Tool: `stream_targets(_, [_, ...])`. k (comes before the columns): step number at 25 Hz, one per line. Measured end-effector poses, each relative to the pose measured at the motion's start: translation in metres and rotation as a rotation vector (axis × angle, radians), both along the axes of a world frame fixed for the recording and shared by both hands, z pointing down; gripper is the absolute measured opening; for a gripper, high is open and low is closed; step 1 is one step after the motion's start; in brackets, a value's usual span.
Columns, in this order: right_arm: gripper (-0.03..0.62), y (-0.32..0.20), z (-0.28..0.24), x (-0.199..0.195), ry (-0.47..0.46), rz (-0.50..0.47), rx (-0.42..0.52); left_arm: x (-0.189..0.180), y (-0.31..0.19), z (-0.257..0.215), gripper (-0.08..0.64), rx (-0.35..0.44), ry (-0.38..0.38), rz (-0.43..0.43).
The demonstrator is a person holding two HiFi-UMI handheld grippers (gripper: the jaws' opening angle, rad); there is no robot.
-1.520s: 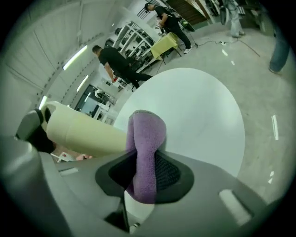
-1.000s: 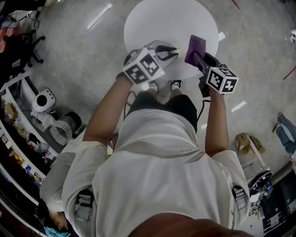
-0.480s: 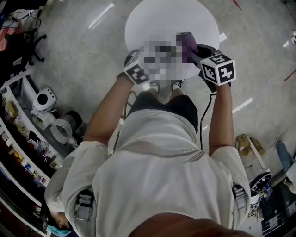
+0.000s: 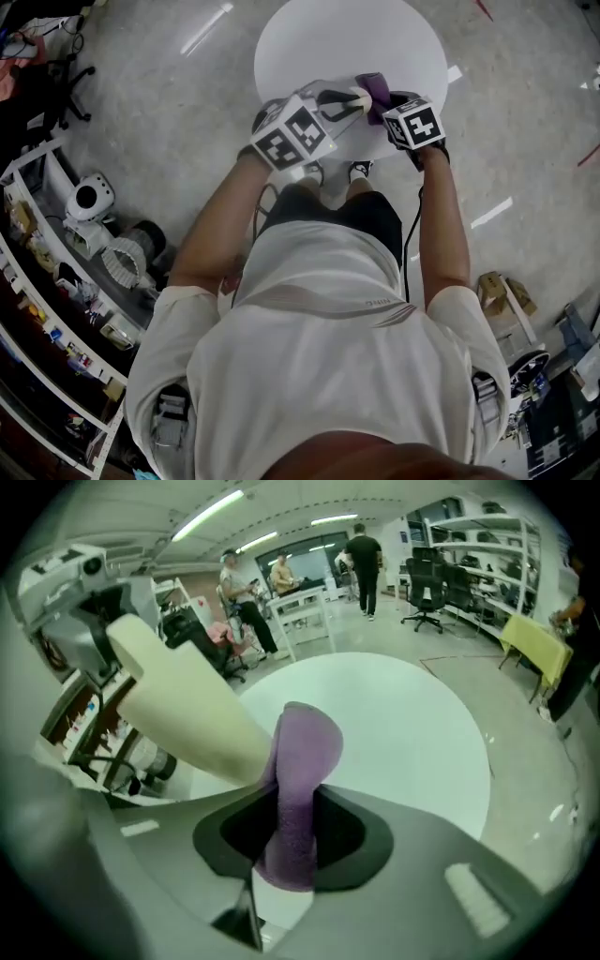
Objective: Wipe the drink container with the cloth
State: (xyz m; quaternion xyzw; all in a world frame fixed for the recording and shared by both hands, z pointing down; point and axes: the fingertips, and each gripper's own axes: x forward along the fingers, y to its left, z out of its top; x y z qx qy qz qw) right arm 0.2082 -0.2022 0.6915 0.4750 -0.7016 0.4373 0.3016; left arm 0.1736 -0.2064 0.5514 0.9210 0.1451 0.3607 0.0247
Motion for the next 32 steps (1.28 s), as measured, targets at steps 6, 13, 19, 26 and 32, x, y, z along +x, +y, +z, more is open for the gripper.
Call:
stream_targets(6, [0.104, 0.003, 0.028, -0.001, 0.068, -0.129, -0.049, 0.001, 0.0, -0.001, 0.062, -0.005, 0.004, -0.012])
stream_targets(13, [0.105, -0.003, -0.014, 0.009, -0.011, -0.244, 0.036, 0.001, -0.002, 0.001, 0.063, -0.015, 0.009, -0.026])
stream_targets(19, [0.105, -0.043, -0.124, 0.022, -0.075, -0.516, 0.193, 0.004, -0.004, 0.001, 0.064, -0.007, 0.006, -0.04])
stream_targets(26, [0.104, -0.071, -0.142, -0.003, -0.017, -0.966, 0.097, 0.007, -0.01, -0.002, 0.064, -0.017, 0.005, -0.057])
stream_targets(32, [0.103, -0.064, -0.118, -0.026, -0.088, -1.186, -0.022, 0.011, -0.002, 0.005, 0.064, -0.009, -0.002, -0.066])
